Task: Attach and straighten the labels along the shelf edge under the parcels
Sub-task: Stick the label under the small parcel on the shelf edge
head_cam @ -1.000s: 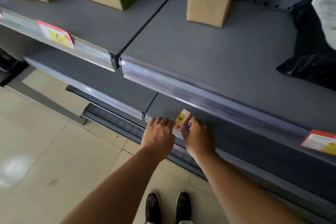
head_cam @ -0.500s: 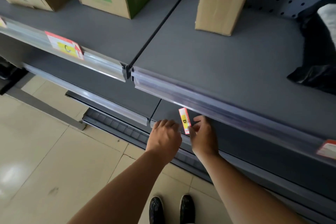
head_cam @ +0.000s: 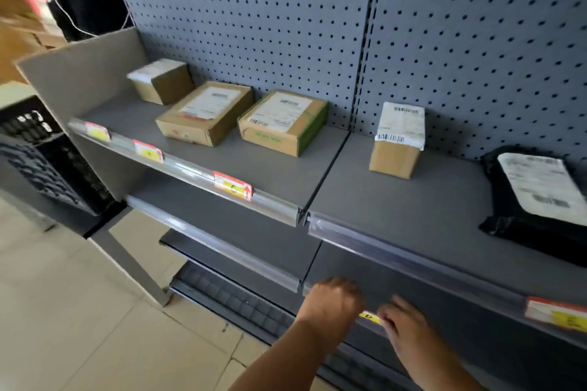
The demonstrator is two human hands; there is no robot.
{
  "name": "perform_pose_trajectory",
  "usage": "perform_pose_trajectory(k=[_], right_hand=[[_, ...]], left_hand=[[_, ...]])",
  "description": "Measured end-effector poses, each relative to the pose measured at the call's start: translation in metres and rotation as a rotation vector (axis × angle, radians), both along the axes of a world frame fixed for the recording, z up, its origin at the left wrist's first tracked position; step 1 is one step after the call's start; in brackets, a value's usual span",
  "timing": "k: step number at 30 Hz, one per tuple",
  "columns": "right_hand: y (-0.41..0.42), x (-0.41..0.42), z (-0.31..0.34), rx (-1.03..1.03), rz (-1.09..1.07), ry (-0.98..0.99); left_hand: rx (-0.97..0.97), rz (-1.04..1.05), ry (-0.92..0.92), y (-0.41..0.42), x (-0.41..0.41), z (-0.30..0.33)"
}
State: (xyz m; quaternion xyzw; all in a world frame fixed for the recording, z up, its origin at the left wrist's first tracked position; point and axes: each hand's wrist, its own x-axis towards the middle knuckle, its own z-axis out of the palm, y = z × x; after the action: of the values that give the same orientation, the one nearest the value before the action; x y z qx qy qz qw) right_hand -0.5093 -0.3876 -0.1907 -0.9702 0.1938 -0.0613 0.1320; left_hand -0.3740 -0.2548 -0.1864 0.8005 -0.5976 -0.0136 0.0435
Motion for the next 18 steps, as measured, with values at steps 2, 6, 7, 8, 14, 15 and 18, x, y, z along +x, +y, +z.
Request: perform_pose_trajectory(k=[2,6,7,8,14,15,18], right_hand=[[0.006,-0.005,0.014,0.005,-0.024,0.007],[0.014,-0.019,0.033,-0.039,0.026,-0.005],[0.016,-0.023,0.038,-0.01,0.031,-0.024],[0.018,-0.025,0.044,0.007,0.032,-0.025],[0.028,-0.037,0.08,0.079,0.185,-0.022],[0.029,-0.038,0.087,0.084,0.189,-0.037],[0.033,-0.033,0.115,0.098,0.204,-0.097]], left_hand=[[-0.033,-0.047,-0.008,0.007,-0.004,0.008],[-0.088,-0.07,-0.021,0.02,-0.012,0.02],[-0.094,-0.069,-0.042,0.022,-0.015,0.023],[-0.102,-0.065,-0.053,0.023,-0.018,0.026],[-0.166,-0.058,-0.011,0.041,-0.027,0.066],[-0.196,-0.051,0.007,0.043,-0.025,0.077],[-0.23,-0.048,0.043,0.048,-0.014,0.115]])
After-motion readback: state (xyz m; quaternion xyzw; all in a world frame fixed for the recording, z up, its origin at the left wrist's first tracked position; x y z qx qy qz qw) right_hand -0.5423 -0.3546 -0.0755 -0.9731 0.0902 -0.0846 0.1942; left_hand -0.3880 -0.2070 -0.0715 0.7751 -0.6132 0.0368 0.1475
